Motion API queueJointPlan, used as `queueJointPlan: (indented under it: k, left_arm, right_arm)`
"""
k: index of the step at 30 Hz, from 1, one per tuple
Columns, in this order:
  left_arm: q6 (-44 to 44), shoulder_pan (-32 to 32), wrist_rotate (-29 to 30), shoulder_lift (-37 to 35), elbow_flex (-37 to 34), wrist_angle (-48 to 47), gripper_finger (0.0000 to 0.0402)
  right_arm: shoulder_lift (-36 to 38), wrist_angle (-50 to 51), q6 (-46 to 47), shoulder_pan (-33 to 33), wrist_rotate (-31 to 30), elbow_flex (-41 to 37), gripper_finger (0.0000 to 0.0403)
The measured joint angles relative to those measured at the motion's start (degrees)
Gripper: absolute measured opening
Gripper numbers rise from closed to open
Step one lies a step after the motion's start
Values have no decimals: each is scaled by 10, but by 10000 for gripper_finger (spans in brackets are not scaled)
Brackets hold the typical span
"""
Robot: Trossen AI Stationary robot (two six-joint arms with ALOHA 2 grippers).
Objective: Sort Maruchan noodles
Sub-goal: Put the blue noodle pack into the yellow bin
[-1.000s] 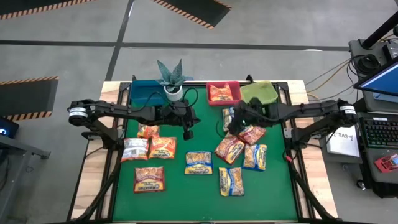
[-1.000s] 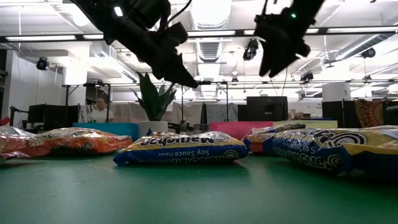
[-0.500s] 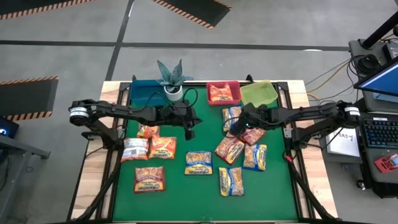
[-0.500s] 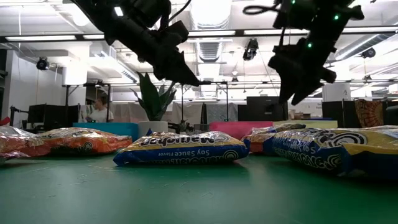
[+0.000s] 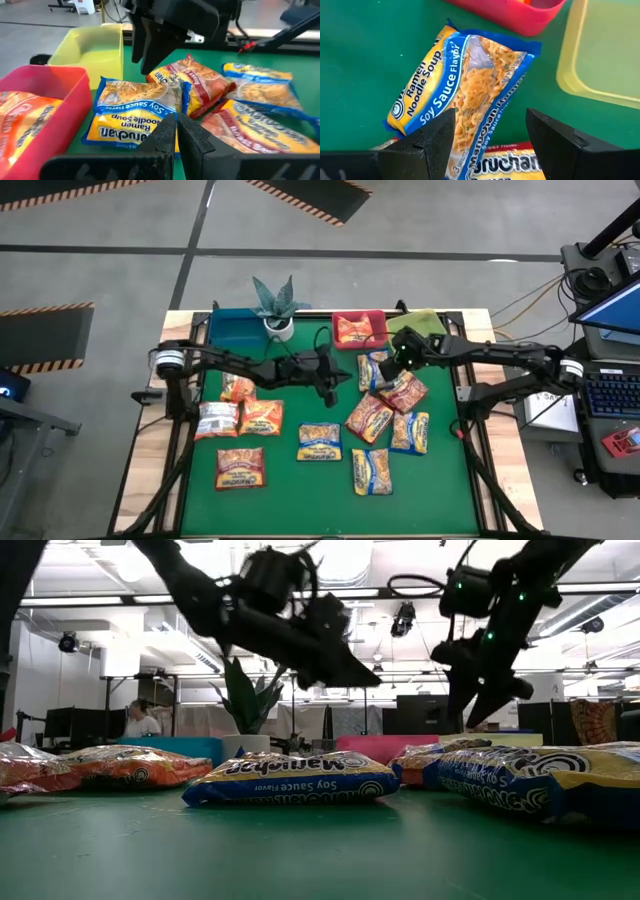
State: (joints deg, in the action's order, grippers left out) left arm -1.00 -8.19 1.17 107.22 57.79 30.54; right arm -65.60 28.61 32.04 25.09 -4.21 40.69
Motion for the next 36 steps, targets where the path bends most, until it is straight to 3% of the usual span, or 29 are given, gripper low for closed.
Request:
queueJointPlan:
  k: [6, 14, 27, 36]
  left_arm:
    - [-11, -4, 1, 90, 64, -1, 0]
    - [-11, -14, 2, 181, 134, -13, 0]
    - [3, -28, 4, 199, 134, -51, 0]
    - [6, -28, 4, 199, 132, -51, 0]
  right_arm:
    - [0, -73, 0, 36, 61, -43, 231]
    - [-2, -141, 16, 42, 64, -91, 231]
    - [-2, -313, 61, 42, 103, -160, 231]
    - [-17, -338, 80, 40, 102, -166, 231]
